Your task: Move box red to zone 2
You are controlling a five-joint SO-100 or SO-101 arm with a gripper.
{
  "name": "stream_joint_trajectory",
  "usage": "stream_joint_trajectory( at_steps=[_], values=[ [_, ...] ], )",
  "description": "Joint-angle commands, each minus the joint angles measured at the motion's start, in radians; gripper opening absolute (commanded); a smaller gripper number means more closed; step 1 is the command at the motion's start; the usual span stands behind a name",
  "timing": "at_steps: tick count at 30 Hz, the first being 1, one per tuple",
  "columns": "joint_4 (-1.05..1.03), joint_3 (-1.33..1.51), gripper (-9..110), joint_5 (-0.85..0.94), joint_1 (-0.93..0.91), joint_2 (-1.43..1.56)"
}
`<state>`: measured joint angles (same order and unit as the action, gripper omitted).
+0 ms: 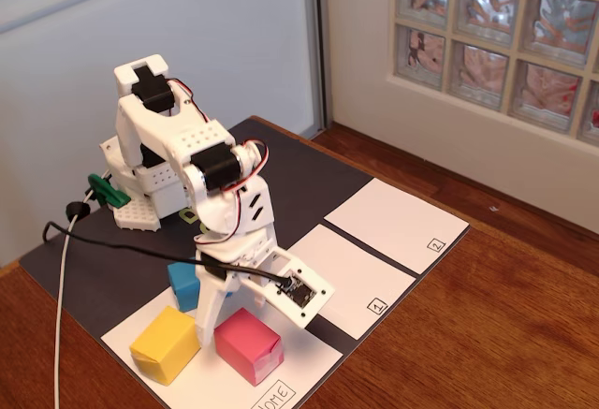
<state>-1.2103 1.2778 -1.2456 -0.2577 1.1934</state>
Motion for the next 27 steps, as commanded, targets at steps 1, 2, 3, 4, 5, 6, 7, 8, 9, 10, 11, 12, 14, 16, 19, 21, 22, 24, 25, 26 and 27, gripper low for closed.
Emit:
stream_joint_trajectory(
  at_steps=[1, 2, 3, 4, 5, 6, 7, 8, 9, 10, 11, 12, 14, 16, 19, 21, 22, 24, 25, 26, 27],
  values=[
    [0.032, 0.003, 46, 0.008, 0.009, 0.048],
    [0.041, 0.003, 46, 0.009, 0.009, 0.038],
    [0.051, 0.003, 46, 0.009, 0.008, 0.029],
    [0.060, 0.003, 46, 0.009, 0.008, 0.021],
    [0.069, 0.003, 46, 0.006, 0.006, 0.014],
    [0.075, 0.003, 45, 0.003, 0.005, 0.005],
    [0.078, 0.003, 44, 0.000, 0.003, -0.003],
    [0.081, 0.003, 44, -0.002, 0.002, -0.012],
    [0.086, 0.003, 44, -0.002, 0.000, -0.021],
    [0.091, 0.003, 45, -0.002, 0.000, -0.031],
    [0.095, 0.003, 45, 0.002, 0.000, -0.040],
    [0.100, 0.003, 45, 0.002, 0.000, -0.048],
    [0.110, 0.003, 46, 0.002, 0.000, -0.064],
    [0.121, 0.003, 46, -0.002, 0.003, -0.078],
    [0.144, 0.003, 46, -0.006, 0.009, -0.104],
    [0.155, 0.003, 47, -0.006, 0.012, -0.120],
    [0.160, 0.003, 47, -0.006, 0.012, -0.129],
    [0.163, 0.003, 47, -0.006, 0.012, -0.144],
    [0.164, 0.003, 47, -0.006, 0.012, -0.150],
    [0.166, 0.003, 48, -0.006, 0.012, -0.155],
    [0.169, 0.003, 48, -0.005, 0.012, -0.160]
  ],
)
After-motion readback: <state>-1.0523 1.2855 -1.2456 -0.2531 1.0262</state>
